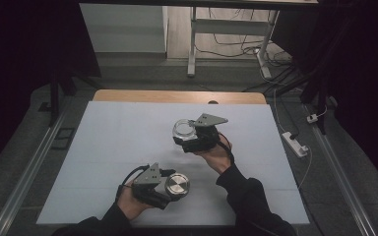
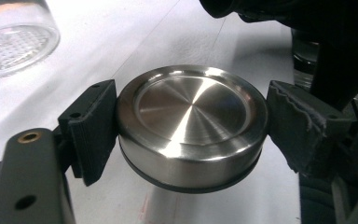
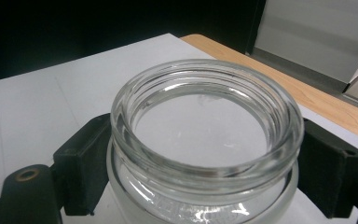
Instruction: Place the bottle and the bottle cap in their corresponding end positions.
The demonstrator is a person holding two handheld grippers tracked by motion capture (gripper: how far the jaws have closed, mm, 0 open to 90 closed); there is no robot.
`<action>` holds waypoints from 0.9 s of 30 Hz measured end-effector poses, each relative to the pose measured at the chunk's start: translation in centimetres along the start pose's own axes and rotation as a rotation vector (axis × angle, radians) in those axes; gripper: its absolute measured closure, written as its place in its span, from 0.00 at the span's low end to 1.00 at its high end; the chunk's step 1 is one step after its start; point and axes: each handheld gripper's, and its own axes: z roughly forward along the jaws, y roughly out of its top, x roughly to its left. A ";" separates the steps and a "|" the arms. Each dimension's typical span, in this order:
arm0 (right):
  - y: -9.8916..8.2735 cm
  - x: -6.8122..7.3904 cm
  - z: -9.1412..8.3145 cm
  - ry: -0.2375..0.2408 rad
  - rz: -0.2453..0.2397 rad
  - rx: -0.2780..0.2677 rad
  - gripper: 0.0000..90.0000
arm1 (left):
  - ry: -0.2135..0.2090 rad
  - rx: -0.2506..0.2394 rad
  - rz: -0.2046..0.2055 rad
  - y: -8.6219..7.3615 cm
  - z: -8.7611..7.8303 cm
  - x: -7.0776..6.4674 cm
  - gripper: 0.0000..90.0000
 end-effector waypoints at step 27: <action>-1.7 -1.8 5.4 -0.034 0.005 0.068 0.16 | 0.037 0.133 -0.026 -1.3 3.5 1.8 0.23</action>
